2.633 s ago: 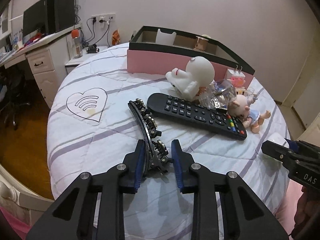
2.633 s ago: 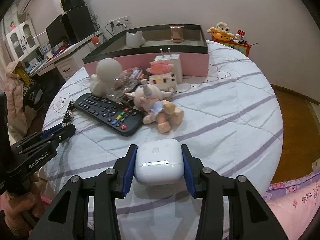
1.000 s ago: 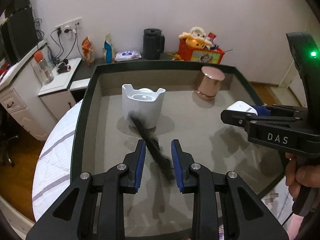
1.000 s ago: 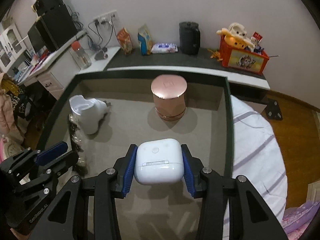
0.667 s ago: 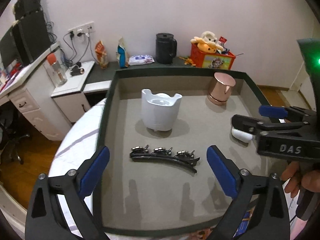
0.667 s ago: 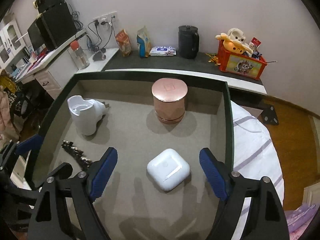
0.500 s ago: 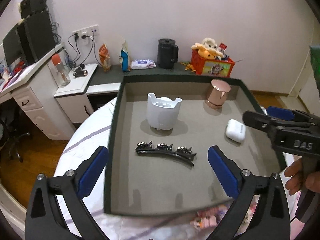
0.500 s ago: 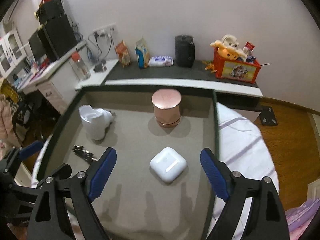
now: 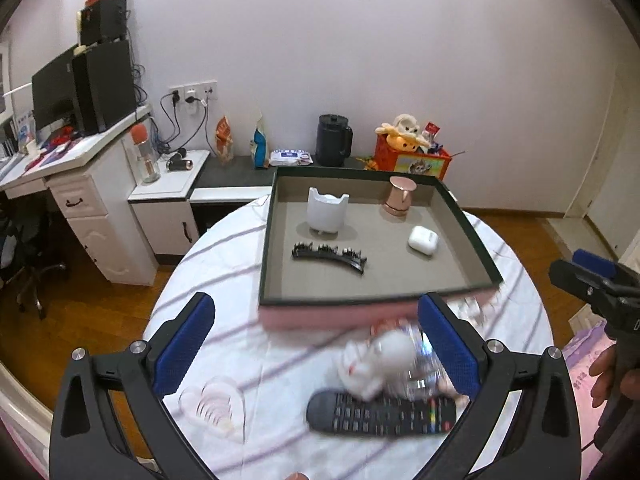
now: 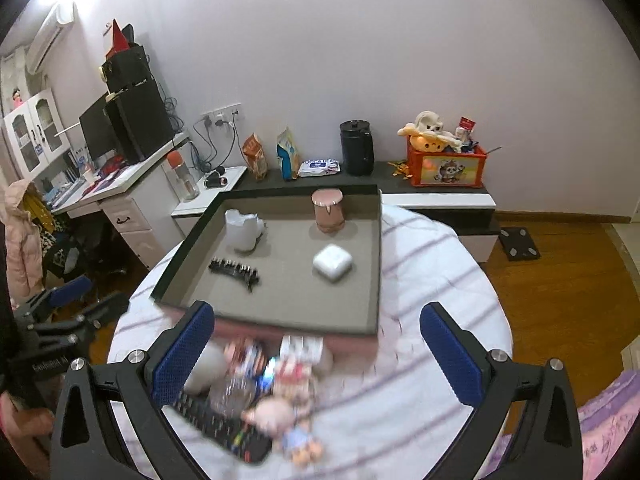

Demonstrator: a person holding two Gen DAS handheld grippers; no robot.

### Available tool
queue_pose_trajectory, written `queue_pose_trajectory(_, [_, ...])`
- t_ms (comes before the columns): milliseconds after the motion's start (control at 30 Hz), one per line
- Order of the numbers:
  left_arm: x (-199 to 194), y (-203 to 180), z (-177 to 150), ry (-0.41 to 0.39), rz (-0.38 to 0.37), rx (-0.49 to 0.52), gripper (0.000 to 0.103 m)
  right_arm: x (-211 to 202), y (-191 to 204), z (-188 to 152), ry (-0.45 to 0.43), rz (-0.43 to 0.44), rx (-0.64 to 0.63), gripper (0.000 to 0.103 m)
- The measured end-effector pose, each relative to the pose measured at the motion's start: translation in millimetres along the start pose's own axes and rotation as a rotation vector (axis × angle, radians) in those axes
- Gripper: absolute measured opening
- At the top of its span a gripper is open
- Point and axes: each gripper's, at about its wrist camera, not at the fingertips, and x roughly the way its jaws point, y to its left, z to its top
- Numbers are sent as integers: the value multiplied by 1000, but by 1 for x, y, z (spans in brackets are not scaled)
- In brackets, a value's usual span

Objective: Organize rigid objects
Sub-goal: 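Withdraw both open tools from the box back to the table items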

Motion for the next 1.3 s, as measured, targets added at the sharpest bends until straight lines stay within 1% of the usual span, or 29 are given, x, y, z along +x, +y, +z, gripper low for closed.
queue_pose_trajectory(133, [-23, 1, -22, -11, 21, 2, 102, -17, 0, -28, -3, -10, 13, 103])
queue_pose_trajectory(267, [-38, 3, -46, 3, 8, -21, 102, -28, 0, -58, 15, -4, 36, 103])
queue_pose_trajectory(533, [-47, 1, -80, 45, 2, -56, 102, -36, 2, -101, 66, -9, 40, 103])
queue_pose_trajectory(767, [-47, -2, -92, 71, -3, -63, 102, -37, 4, -110, 82, -6, 28, 103])
queue_pose_trajectory(933, [-46, -7, -94, 76, -7, -53, 102, -32, 6, -111, 94, -5, 14, 103])
queue_pose_trajectory(1133, [-38, -7, -94, 91, -5, -48, 102, -18, 6, -113, 126, -3, 4, 103])
queue_pose_trajectory(1300, [-31, -6, -95, 105, 1, -49, 102, 2, 3, -114, 161, 3, -10, 103])
